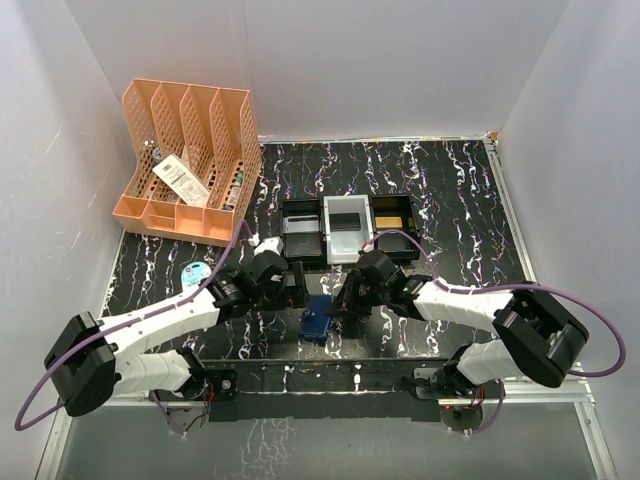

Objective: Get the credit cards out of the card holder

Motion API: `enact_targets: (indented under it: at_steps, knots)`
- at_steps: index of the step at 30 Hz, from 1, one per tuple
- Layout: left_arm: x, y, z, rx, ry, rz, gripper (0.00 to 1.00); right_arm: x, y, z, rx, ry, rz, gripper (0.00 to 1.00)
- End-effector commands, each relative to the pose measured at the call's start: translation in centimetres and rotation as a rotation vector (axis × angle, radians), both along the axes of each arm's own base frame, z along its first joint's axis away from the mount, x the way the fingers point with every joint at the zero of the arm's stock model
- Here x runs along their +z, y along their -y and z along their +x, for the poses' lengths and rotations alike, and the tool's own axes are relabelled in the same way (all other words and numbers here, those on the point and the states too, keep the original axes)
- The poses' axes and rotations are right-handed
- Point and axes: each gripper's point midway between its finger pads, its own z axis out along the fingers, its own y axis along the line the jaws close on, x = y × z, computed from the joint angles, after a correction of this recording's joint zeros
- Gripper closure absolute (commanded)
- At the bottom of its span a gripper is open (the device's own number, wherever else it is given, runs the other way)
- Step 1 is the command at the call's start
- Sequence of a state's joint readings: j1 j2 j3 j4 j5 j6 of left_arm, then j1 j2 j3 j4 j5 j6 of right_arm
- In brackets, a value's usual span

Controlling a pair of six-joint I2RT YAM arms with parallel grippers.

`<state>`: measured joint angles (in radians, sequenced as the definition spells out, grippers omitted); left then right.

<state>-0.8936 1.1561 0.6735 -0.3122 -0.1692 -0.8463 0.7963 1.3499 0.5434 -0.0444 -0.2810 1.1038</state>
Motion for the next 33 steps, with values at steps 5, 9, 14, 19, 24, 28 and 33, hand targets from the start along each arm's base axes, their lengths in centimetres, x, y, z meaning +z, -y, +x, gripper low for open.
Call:
enact_targets:
  at_steps: [5, 9, 14, 19, 24, 28, 33]
  knots:
    - [-1.1, 2.8, -1.4, -0.139, -0.080, -0.097, 0.02, 0.2, -0.3, 0.3, 0.009, 0.015, 0.018, 1.00]
    - [-2.1, 3.6, -1.5, -0.167, -0.125, -0.084, 0.10, 0.0, -0.3, 0.3, 0.008, 0.012, 0.014, 1.00]
    - [-3.2, 2.4, -1.2, -0.151, -0.146, 0.029, 0.24, -0.1, -0.2, 0.4, 0.003, 0.010, 0.008, 1.00]
    - [-3.5, 0.6, -1.2, -0.144, -0.134, 0.111, 0.36, -0.1, -0.1, 0.4, 0.002, 0.009, 0.007, 1.00]
    - [-3.3, 1.4, -1.2, -0.164, -0.120, 0.059, 0.52, -0.1, -0.1, 0.5, -0.003, 0.007, 0.010, 1.00]
    - [-3.3, 2.0, -1.0, -0.162, -0.121, 0.041, 0.60, 0.0, -0.2, 0.5, 0.001, 0.007, 0.010, 1.00]
    - [-3.3, 2.3, -0.7, -0.166, -0.108, 0.036, 0.64, -0.1, -0.2, 0.4, 0.003, 0.003, 0.010, 1.00]
